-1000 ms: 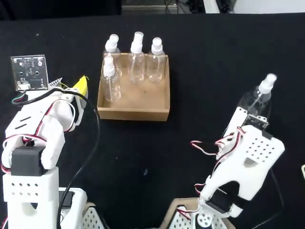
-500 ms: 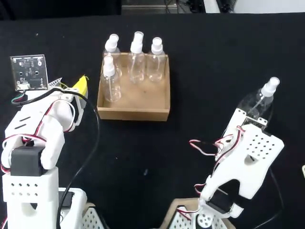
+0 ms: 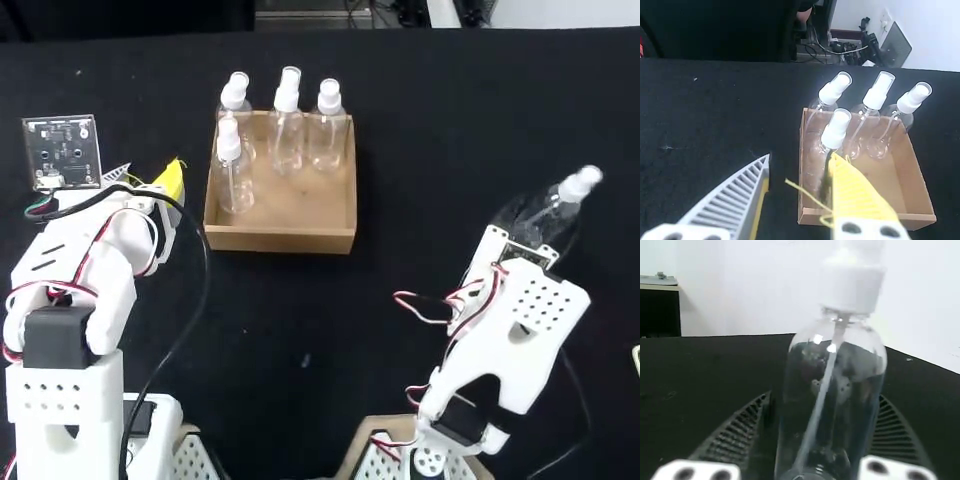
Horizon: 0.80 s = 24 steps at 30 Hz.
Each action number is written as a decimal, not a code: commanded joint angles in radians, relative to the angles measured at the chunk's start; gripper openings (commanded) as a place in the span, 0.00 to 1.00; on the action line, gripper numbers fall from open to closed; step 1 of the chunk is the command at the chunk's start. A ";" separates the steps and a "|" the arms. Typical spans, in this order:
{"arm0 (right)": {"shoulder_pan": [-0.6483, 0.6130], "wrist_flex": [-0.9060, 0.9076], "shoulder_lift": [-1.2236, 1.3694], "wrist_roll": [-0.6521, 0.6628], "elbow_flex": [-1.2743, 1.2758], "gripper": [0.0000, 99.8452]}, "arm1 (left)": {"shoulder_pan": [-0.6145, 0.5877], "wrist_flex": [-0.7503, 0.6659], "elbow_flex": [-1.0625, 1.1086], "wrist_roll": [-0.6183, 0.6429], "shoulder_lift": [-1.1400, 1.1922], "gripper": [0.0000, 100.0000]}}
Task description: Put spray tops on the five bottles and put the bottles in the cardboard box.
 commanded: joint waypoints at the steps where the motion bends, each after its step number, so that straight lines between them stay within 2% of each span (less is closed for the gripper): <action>1: -0.017 -0.014 -0.081 0.008 -0.012 0.25 | -0.007 0.002 -0.016 -0.012 -0.012 0.17; 11: -0.017 -0.009 -0.262 0.002 0.122 0.25 | -0.007 0.002 -0.012 -0.014 -0.012 0.17; 18: -0.008 0.224 -0.398 0.002 0.130 0.25 | -0.015 0.002 -0.010 -0.014 -0.012 0.17; 24: -0.006 0.324 -0.475 0.002 0.139 0.25 | -0.015 0.002 -0.010 -0.015 -0.014 0.17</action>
